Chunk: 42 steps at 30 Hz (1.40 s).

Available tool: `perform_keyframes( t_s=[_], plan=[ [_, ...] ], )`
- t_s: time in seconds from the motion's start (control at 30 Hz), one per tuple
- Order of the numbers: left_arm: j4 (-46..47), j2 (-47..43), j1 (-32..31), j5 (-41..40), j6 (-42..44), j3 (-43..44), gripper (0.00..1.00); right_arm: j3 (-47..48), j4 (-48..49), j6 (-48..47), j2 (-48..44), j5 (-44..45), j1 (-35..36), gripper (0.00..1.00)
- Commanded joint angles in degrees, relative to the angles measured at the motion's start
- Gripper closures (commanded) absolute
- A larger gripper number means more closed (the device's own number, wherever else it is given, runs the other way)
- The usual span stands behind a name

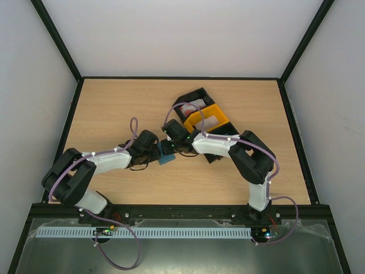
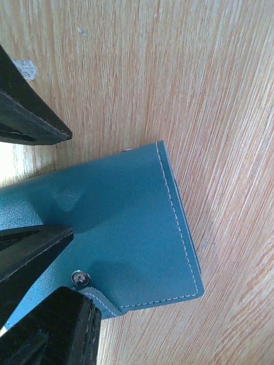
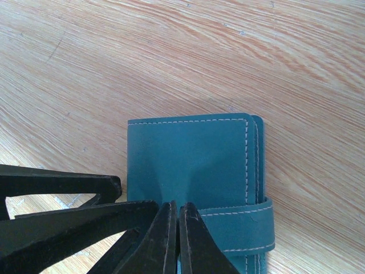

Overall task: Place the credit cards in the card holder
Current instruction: Close the card holder at the center of the board.

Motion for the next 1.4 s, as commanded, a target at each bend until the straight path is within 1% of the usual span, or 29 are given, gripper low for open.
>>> perform_keyframes(
  t_s=[0.0, 0.27, 0.53, 0.7, 0.93, 1.37],
  plan=[
    [-3.2, 2.2, -0.1, -0.5, -0.3, -1.2, 0.6, -0.7, 1.1, 0.3, -0.2, -0.9, -0.1, 0.98],
    [-3.2, 2.2, -0.1, -0.5, -0.3, -1.2, 0.61, -1.2, 1.4, 0.2, 1.5, -0.6, -0.2, 0.98],
    [-3.2, 2.2, -0.1, -0.4, -0.3, -1.1, 0.62, -2.5, 4.6, 0.9, 2.2, -0.6, -0.1, 0.98],
    [-3.4, 2.3, -0.2, -0.4, -0.2, -1.1, 0.63, -4.0, 7.4, 1.8, 0.3, 0.2, -0.1, 0.98],
    [-3.4, 2.2, -0.1, -0.3, -0.1, -0.9, 0.63, -6.0, 8.8, 2.5, -3.7, 2.8, -0.2, 0.98],
    [-3.6, 2.4, -0.1, -0.2, 0.0, -0.7, 0.63, -5.0, 10.1, 2.4, -0.7, 1.6, -0.1, 0.98]
  ],
)
